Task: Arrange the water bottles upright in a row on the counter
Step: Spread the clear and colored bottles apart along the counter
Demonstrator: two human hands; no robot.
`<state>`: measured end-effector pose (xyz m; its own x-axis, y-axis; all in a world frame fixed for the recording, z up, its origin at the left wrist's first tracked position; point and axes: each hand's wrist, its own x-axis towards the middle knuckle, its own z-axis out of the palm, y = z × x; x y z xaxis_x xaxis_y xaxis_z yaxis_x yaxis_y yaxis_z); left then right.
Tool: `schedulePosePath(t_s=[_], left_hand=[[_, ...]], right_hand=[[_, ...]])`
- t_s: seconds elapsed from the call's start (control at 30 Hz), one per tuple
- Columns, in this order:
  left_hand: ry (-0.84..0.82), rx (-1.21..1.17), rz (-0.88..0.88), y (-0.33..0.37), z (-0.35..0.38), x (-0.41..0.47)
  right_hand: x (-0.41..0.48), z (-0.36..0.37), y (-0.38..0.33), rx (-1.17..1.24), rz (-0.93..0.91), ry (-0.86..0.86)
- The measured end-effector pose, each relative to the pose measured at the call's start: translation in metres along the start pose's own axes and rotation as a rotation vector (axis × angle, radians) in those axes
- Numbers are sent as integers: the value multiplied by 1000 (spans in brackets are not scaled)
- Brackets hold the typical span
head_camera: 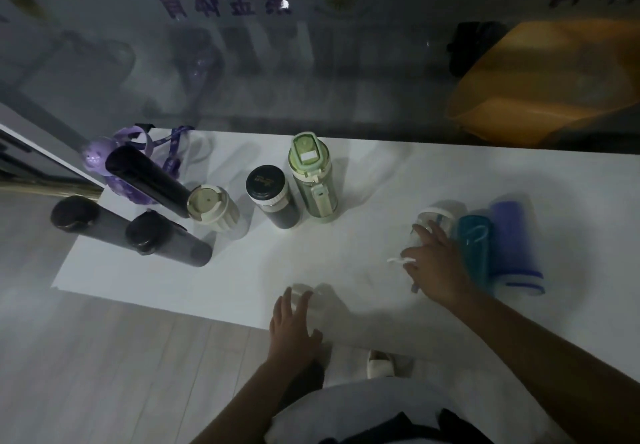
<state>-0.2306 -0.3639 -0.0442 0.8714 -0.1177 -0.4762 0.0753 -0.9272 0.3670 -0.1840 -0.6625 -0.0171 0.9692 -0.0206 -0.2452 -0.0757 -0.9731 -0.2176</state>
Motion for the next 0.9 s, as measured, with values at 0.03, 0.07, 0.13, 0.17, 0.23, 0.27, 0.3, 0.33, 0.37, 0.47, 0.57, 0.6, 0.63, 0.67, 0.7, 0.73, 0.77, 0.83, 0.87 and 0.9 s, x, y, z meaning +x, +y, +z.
schedulePosePath(t_s=[0.03,0.07,0.13,0.17,0.23,0.27,0.3,0.33,0.37,0.47,0.57,0.6,0.63,0.67,0.7,0.73,0.77,0.83,0.87,0.9], left_hand=[[-6,14,-13,-3,1,0],[-8,33,-18,-6,3,1],[-11,73,-18,-9,3,4],[-16,84,-21,-10,2,6],[-29,89,-32,-12,0,10],[-35,90,-35,-13,0,11],[-39,93,-37,-14,0,12],[-39,97,-36,-15,0,13],[-35,99,-34,-16,0,13],[-33,113,-20,-18,0,14],[-44,120,-14,-19,0,17],[-51,118,-12,-19,-1,18],[-56,116,-9,-19,-1,18],[-59,118,-4,-19,0,19],[-58,124,2,-20,0,19],[-56,132,9,-20,0,20],[-51,142,17,-21,-1,22],[-43,160,31,-23,-4,27],[-39,159,35,-24,-6,29],[-37,152,40,-24,-9,32]], right_hand=[[3,-1,-1,-58,-17,-52],[6,-3,-1,-103,-35,-81],[13,-9,-3,-114,-59,-103],[16,-14,-4,-88,-63,-126],[22,-22,-8,-69,-61,-191],[24,-24,-10,-87,-56,-223],[24,-23,-13,-114,-50,-250],[24,-21,-17,-153,-47,-267],[24,-18,-21,-203,-47,-276],[22,-12,-36,-329,-28,-281],[21,-7,-42,-390,-10,-287],[21,-5,-43,-396,-18,-284],[20,-4,-44,-399,-21,-279],[19,-3,-45,-391,-20,-269],[19,-3,-44,-362,-12,-248],[21,-4,-42,-298,4,-212],[23,-6,-39,-180,36,-174],[29,-16,-32,100,70,-75],[31,-24,-31,263,93,-32],[32,-35,-34,452,140,11]])
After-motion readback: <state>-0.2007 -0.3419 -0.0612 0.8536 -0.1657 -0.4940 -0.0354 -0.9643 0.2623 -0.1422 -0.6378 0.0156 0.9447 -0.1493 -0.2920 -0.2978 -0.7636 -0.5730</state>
